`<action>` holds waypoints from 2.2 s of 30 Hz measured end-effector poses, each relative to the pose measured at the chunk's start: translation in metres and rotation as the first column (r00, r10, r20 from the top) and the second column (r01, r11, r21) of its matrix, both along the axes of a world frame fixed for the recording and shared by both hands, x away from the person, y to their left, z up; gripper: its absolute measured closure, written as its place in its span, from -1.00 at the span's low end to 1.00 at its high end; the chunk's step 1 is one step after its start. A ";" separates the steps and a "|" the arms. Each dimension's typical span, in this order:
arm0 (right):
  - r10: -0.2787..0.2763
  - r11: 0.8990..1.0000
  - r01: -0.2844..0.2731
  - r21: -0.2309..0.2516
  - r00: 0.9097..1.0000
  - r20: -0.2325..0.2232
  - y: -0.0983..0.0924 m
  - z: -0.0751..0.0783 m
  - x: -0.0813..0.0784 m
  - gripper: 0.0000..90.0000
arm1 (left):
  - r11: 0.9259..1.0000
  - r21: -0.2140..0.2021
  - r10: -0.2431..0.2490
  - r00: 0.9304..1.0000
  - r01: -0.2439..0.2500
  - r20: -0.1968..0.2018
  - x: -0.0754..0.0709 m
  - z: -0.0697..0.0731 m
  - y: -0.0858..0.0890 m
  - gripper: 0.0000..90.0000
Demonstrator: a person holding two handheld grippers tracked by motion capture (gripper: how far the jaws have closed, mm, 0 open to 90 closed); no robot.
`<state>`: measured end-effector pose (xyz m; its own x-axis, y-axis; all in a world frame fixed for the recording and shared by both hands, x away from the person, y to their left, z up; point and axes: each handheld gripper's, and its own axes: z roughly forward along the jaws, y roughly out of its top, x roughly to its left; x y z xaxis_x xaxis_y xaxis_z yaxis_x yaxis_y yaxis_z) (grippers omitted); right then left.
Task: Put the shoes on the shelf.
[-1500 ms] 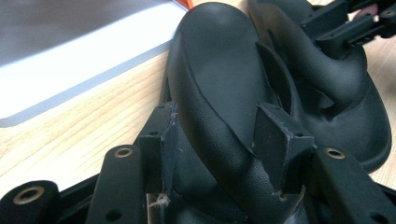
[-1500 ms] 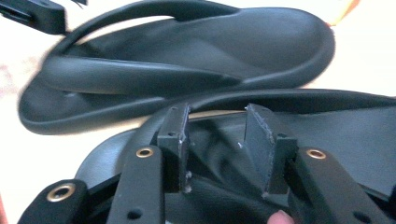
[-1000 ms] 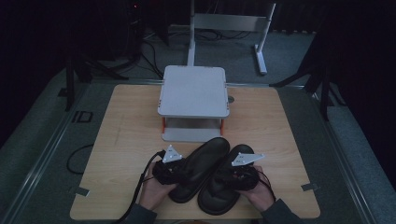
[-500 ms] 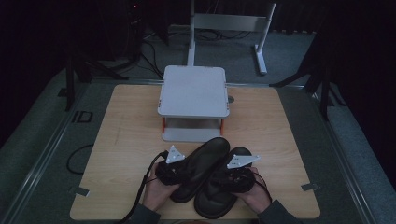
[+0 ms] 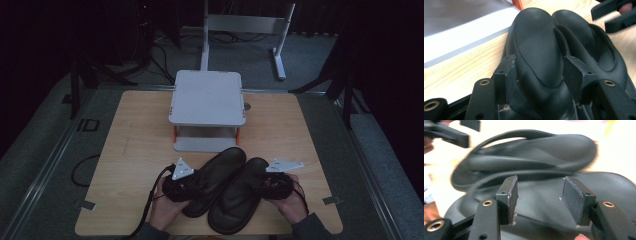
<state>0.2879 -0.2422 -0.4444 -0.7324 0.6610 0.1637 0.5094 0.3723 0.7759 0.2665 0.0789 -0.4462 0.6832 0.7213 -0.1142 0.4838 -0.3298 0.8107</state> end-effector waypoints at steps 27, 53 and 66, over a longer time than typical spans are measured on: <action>-0.230 0.973 0.230 -0.021 0.972 -0.050 -0.043 -0.028 0.075 -0.21 | 0.989 0.135 0.040 0.993 -0.055 0.112 -0.061 -0.027 -0.051 -0.96; -0.203 0.978 0.199 -0.064 0.976 -0.077 -0.030 -0.041 0.083 -0.17 | 0.972 0.205 0.068 0.971 -0.117 0.228 -0.064 -0.029 -0.079 -0.96; -0.154 0.987 0.148 -0.065 0.983 -0.099 -0.027 -0.040 0.067 -0.03 | 0.942 0.207 0.219 0.950 -0.266 0.224 -0.052 -0.028 -0.032 -0.89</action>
